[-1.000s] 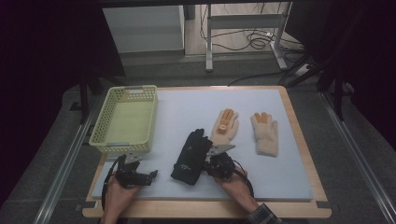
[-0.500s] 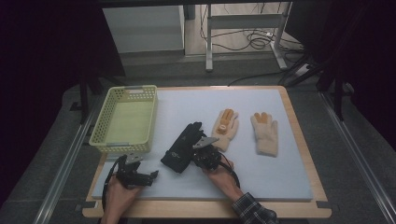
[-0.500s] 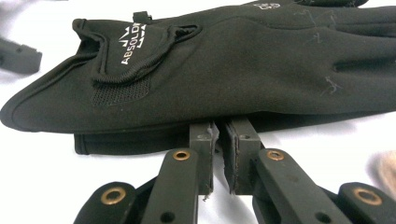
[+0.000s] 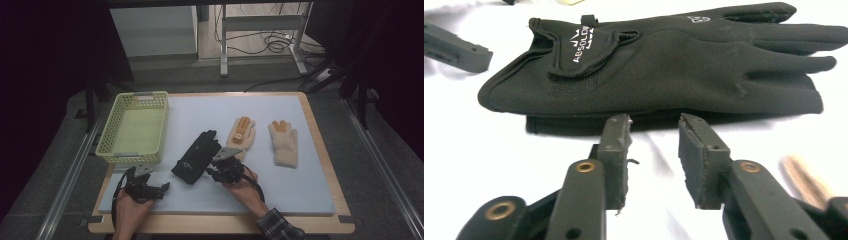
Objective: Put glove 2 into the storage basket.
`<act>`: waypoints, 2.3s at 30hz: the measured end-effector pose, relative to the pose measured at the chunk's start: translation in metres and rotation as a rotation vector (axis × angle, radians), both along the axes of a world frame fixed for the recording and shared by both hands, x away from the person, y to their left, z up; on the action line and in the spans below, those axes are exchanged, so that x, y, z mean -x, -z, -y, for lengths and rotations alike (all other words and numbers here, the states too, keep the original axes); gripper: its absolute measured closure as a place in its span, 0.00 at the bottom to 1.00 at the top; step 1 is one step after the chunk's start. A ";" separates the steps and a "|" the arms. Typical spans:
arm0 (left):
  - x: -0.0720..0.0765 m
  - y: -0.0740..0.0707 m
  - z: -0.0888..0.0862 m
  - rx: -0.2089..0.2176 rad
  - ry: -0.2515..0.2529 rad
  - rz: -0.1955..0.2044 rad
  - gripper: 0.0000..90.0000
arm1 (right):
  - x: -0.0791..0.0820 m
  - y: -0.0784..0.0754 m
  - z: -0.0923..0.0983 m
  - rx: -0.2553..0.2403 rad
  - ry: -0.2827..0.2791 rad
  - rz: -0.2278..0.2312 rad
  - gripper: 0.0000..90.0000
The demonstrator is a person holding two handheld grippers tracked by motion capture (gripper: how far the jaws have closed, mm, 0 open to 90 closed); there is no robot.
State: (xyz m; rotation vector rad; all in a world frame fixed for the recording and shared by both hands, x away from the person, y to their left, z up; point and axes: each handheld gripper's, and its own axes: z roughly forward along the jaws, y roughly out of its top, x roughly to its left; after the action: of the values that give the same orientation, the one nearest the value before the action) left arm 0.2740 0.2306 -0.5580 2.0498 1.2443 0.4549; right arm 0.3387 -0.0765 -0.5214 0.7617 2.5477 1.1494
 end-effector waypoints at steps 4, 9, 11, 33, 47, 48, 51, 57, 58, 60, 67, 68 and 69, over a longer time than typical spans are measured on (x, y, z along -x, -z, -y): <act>0.000 0.000 0.000 0.002 0.000 0.002 0.00 | 0.003 -0.004 0.013 0.000 0.014 0.010 0.56; 0.000 0.000 0.000 0.003 0.000 0.002 0.00 | 0.004 -0.009 0.034 -0.001 0.049 0.023 0.43; 0.000 0.000 0.000 0.003 0.000 0.002 0.00 | 0.004 -0.011 0.044 -0.005 0.071 0.030 0.39; 0.000 -0.001 0.000 -0.003 0.012 0.004 0.01 | -0.005 0.013 0.116 0.059 0.203 -0.018 0.12; -0.001 -0.016 0.016 0.069 0.115 0.014 0.02 | -0.004 0.014 0.116 0.068 0.201 -0.007 0.12; -0.002 -0.018 0.019 0.071 0.127 0.015 0.02 | -0.004 0.014 0.116 0.068 0.201 -0.007 0.12; -0.006 -0.023 0.027 0.063 0.143 0.015 0.02 | -0.004 0.014 0.116 0.069 0.201 -0.006 0.12; -0.017 -0.035 0.046 0.046 0.163 0.008 0.02 | -0.004 0.014 0.115 0.068 0.201 -0.004 0.12; -0.023 -0.039 0.055 0.033 0.182 0.003 0.01 | -0.004 0.014 0.115 0.068 0.201 -0.003 0.12; -0.030 -0.044 0.063 0.020 0.190 -0.008 0.00 | -0.004 0.014 0.115 0.068 0.201 -0.003 0.12; -0.059 -0.052 0.092 0.011 0.192 -0.056 0.00 | -0.004 0.014 0.115 0.068 0.201 -0.001 0.12; -0.059 -0.052 0.092 0.011 0.192 -0.056 0.00 | -0.004 0.014 0.115 0.068 0.201 -0.001 0.12; -0.067 -0.050 0.101 -0.012 0.197 -0.065 0.00 | -0.004 0.014 0.115 0.068 0.201 0.000 0.12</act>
State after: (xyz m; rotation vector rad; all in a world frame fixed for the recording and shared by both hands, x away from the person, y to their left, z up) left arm 0.3407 0.1298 -0.5082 2.1864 1.0647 0.3067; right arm 0.3426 -0.1919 -0.5355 0.9751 2.4300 0.9936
